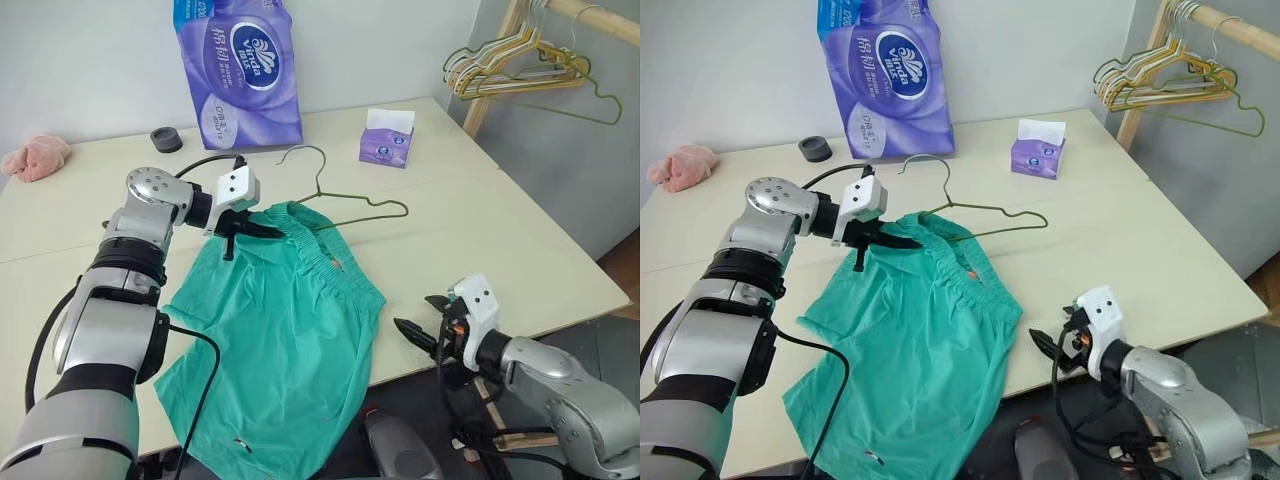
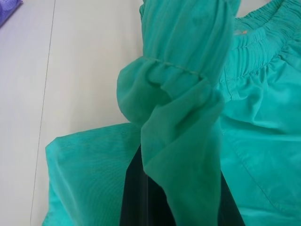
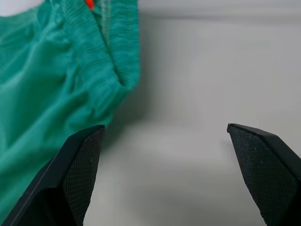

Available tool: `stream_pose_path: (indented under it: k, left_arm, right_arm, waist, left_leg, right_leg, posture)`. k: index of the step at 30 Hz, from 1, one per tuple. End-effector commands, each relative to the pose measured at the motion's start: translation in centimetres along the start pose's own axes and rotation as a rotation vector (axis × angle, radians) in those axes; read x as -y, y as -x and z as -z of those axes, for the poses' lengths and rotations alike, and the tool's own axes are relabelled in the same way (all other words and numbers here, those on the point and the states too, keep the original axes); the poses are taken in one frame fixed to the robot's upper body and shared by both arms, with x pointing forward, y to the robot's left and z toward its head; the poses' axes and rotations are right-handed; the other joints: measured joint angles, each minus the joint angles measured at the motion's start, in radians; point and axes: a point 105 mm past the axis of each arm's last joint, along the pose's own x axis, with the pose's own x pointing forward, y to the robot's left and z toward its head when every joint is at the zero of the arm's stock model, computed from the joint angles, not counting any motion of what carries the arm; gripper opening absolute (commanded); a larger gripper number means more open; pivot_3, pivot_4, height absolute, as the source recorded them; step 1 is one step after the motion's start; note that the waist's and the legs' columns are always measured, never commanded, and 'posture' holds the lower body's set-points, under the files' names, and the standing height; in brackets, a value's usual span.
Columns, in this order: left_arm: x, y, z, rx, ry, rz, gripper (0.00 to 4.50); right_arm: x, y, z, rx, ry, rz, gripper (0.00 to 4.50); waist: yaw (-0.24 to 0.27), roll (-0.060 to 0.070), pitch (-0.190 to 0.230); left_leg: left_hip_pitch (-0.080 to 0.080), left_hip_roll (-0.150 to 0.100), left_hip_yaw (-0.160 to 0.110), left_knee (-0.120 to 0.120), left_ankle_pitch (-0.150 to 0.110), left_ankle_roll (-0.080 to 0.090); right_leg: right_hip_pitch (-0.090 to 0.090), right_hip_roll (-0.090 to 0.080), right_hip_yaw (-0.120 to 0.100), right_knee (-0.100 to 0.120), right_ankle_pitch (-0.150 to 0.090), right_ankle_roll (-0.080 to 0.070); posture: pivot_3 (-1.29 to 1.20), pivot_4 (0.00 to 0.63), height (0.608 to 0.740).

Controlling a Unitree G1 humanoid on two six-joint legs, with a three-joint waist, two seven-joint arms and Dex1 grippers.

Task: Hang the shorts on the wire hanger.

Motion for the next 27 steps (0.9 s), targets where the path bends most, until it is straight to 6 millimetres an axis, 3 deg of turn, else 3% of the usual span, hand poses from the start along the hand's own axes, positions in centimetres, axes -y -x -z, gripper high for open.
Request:
stream_pose_path:
  k: [1,5,8,15,20,23,27]
  left_arm:
    - [-0.7,1.0,-0.9,0.031,-0.020,-0.050,0.00]
    - [-0.8,1.0,-0.9,0.031,-0.020,-0.054,0.00]
    - [-0.8,1.0,-0.9,0.033,-0.020,-0.055,0.00]
    - [-0.7,1.1,-0.6,0.030,-0.017,-0.055,0.00]
    - [-0.6,1.1,-0.5,0.029,-0.013,-0.052,0.00]
    - [-0.5,1.1,-0.5,0.033,-0.009,-0.046,0.00]
    - [-0.5,1.4,-0.6,0.041,0.004,-0.041,0.00]
  right_arm:
    - [-1.0,-1.4,-1.1,0.043,-0.030,-0.071,4.43]
    - [-1.5,-2.9,-1.4,0.051,-0.099,-0.119,4.43]
    - [-1.0,-4.1,-0.4,-0.005,-0.124,-0.104,4.43]
    - [-2.7,-4.5,-0.3,-0.003,-0.201,-0.177,4.43]
    - [-2.8,-5.5,-1.2,0.048,-0.195,-0.159,2.88]
    - [-1.3,-6.1,-1.4,0.053,-0.117,-0.056,1.75]
    - [1.1,-5.1,-0.9,0.023,-0.021,0.056,0.50]
  waist:
    - [0.000,0.000,0.000]
    - [0.000,0.000,0.000]
    - [-0.001,0.000,0.000]
    - [-0.001,0.001,0.000]
    - [-0.002,0.001,-0.001]
    - [-0.002,0.001,-0.001]
    - [-0.001,0.001,-0.001]
  left_leg:
    - [0.000,0.000,0.000,0.000,0.000,0.000]
    - [0.000,0.000,-0.001,0.000,0.000,0.000]
    - [0.000,0.000,-0.001,0.000,0.000,0.000]
    - [0.000,0.000,-0.002,0.000,0.000,0.000]
    - [0.000,0.000,-0.002,0.000,0.000,0.000]
    - [0.000,0.000,-0.002,0.000,0.000,0.000]
    - [0.000,-0.001,-0.003,0.000,0.000,0.000]
  right_leg:
    - [0.000,0.000,0.000,0.000,0.000,0.000]
    - [0.000,0.000,0.000,0.000,0.000,0.000]
    - [0.000,0.000,-0.001,0.000,0.000,0.000]
    - [-0.001,0.000,-0.001,0.001,0.000,0.000]
    - [-0.001,0.000,-0.001,0.001,0.000,0.000]
    - [-0.001,0.000,-0.001,0.001,0.000,0.000]
    - [-0.001,-0.001,-0.002,0.001,0.000,0.000]
  posture:
    - [-0.28,0.105,0.740]
    - [-0.28,0.101,0.740]
    - [-0.28,0.100,0.740]
    - [-0.28,0.098,0.740]
    - [-0.28,0.098,0.740]
    - [-0.28,0.098,0.740]
    - [-0.28,0.095,0.740]
